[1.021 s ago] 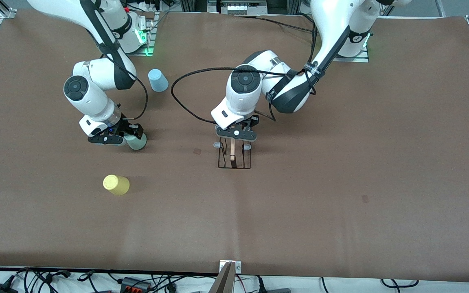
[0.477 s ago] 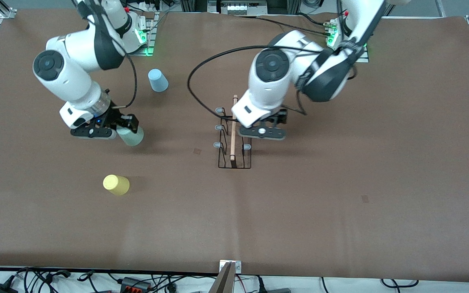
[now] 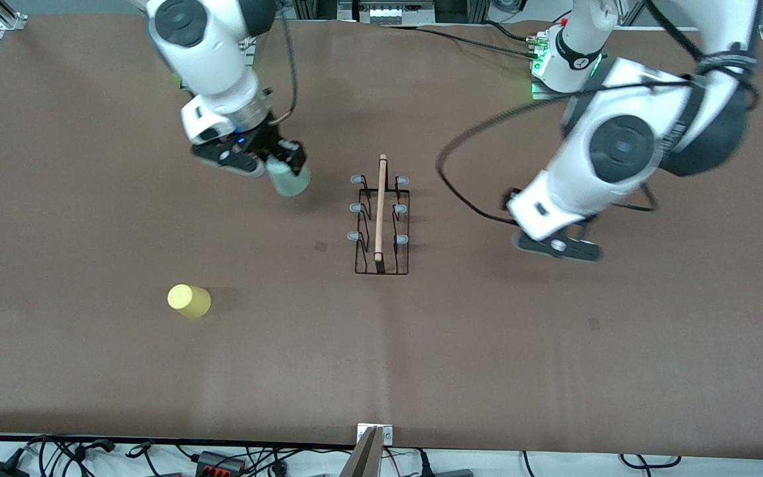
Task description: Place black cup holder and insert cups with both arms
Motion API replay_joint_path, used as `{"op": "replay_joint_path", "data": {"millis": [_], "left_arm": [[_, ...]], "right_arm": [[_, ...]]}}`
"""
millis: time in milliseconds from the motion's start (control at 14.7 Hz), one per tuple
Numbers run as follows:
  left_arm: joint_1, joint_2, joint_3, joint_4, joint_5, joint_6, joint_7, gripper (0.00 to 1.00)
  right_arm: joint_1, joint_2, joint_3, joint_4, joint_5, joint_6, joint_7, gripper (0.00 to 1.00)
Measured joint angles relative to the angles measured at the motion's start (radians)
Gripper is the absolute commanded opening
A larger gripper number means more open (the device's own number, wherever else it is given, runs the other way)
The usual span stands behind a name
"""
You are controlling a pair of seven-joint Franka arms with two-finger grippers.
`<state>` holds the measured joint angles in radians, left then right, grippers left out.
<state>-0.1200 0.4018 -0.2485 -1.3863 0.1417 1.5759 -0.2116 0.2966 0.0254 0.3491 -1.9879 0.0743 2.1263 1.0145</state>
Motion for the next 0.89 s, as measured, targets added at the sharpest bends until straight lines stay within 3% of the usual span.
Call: {"op": "replay_joint_path", "data": {"millis": [204,409,613,885], "left_arm": [[0.126,0.0,0.001,-0.003,0.052,0.0,0.092,1.0],[0.211,0.003,0.001,-0.005,0.053,0.0,0.136,1.0],[0.265,0.02,-0.002,-0.007,0.049,0.0,0.147,1.0],[0.282,0.014,-0.005,-0.007,-0.055,-0.009,0.218,1.0]], "right_arm": [[0.089,0.06,0.027,0.035,-0.001,0.049,0.174,0.2],[0.115,0.127,0.039,0.038,-0.027,0.109,0.222,0.2],[0.114,0.17,0.038,0.04,-0.045,0.139,0.222,0.2],[0.117,0.205,0.038,0.038,-0.071,0.169,0.222,0.21]]}}
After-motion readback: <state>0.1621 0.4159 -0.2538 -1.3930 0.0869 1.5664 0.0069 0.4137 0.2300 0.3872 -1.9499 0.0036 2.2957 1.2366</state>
